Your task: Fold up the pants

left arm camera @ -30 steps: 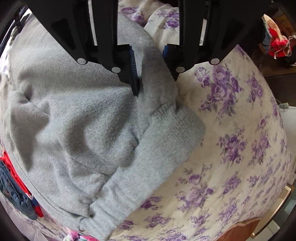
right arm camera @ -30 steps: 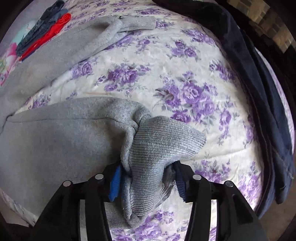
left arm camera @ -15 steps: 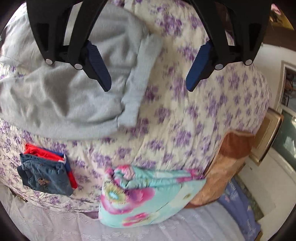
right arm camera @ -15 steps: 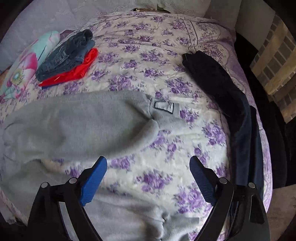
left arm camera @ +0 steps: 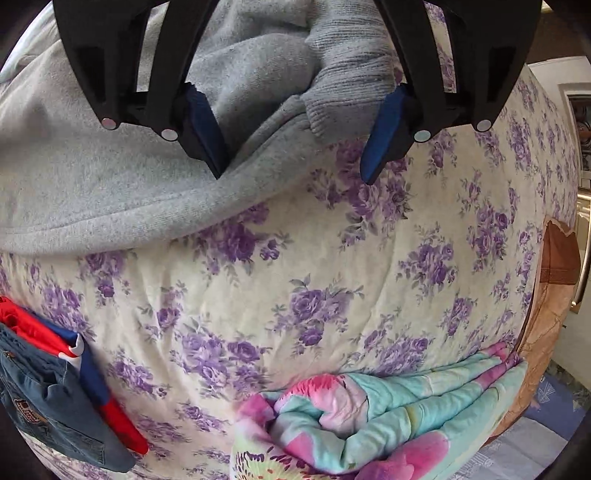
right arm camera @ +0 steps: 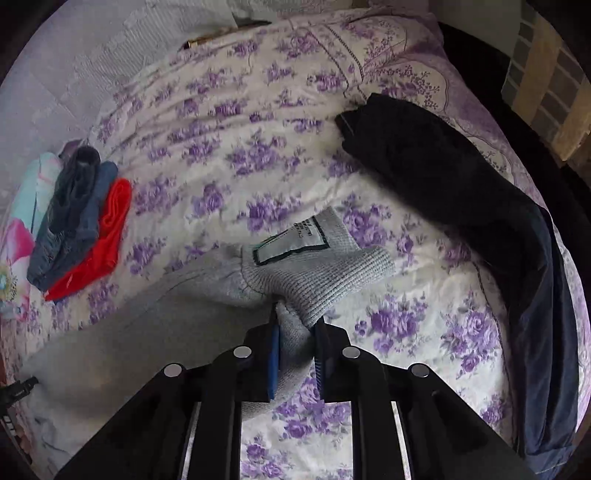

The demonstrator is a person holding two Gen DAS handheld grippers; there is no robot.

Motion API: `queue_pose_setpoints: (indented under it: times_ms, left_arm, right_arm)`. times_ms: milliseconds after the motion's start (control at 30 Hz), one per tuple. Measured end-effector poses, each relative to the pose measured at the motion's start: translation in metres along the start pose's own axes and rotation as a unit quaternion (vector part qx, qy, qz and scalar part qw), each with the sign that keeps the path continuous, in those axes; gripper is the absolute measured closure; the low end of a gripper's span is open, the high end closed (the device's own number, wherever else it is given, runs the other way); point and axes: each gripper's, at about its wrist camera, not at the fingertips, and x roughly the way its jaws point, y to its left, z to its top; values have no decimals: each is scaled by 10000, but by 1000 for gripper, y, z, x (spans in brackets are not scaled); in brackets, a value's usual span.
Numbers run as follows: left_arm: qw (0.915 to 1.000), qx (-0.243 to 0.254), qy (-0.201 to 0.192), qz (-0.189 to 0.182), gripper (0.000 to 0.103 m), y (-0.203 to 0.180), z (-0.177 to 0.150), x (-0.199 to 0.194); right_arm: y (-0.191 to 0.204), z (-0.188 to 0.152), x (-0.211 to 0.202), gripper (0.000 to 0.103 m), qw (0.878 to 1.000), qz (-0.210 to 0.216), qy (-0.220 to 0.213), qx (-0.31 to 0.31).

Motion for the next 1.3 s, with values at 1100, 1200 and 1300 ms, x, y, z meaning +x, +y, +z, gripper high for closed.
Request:
queue_pose_setpoints:
  times_ms: [1100,1200,1300]
  left_arm:
    - [9187,3466,584,-1800,92,-30,26,-2]
    - [9206,3363,451,-1932,92,-24,22,-13]
    - [9195,3399,327,-1945,92,-21,18,-23]
  right_arm:
    - [205,-66,-61,32,9282,1335,385,-3452]
    - [267,-56,-19,32,8895,1931,737,-4075]
    - [329,-58,18,32,8376,1863,1117,-5013]
